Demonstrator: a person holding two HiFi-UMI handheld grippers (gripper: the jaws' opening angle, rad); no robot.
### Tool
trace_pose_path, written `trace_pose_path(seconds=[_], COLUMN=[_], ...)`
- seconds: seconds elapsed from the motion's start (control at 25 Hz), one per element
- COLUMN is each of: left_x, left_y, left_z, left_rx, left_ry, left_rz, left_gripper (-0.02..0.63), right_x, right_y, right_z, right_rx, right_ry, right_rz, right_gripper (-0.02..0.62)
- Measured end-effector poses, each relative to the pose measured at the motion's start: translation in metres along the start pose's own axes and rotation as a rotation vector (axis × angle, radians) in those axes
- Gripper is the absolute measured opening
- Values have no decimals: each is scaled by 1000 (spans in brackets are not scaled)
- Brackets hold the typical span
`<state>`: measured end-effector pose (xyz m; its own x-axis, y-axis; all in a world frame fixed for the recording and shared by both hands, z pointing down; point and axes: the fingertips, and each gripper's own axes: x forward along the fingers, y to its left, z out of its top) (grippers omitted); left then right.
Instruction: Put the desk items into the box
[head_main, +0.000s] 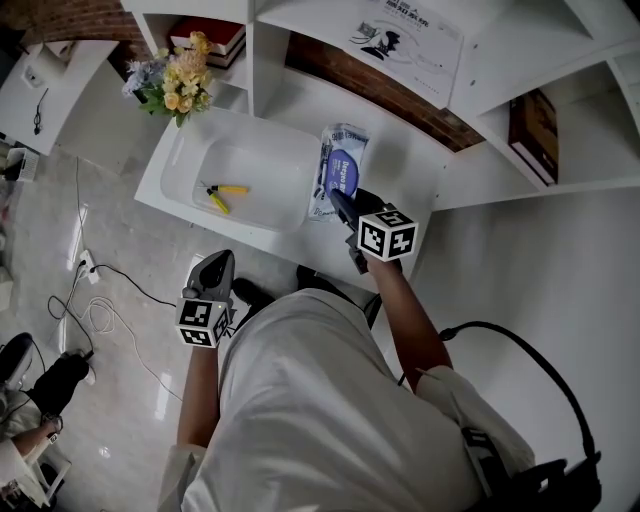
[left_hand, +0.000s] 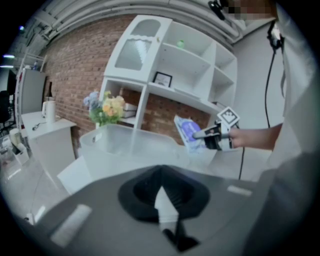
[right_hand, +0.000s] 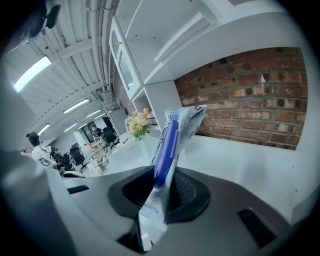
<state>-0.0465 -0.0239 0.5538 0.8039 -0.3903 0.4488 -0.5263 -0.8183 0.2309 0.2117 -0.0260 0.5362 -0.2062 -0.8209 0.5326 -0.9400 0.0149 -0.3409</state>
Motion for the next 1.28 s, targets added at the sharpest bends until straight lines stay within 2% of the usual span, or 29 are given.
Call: trace_pose_path(seconds=[0.32,0.8,1.04,1.28], left_x=[-26,-70,-73,-67], left_y=[27,70,88,94], left_z=[-4,-19,-20,-14], left_rx=[-1,7,-33,-85], left_ry=[-7,3,-11,-34], left_rz=[3,21,72,139], left_gripper=[3,3,3,3], right_x=[20,57,77,108], right_y=[41,93,106,115], right_z=[16,18,22,24], right_rx=[-37,-76,-121,-171], right_ry=[-34,-40,7,94], right_rz=[22,26,68,153], right_gripper=[69,69,69,69])
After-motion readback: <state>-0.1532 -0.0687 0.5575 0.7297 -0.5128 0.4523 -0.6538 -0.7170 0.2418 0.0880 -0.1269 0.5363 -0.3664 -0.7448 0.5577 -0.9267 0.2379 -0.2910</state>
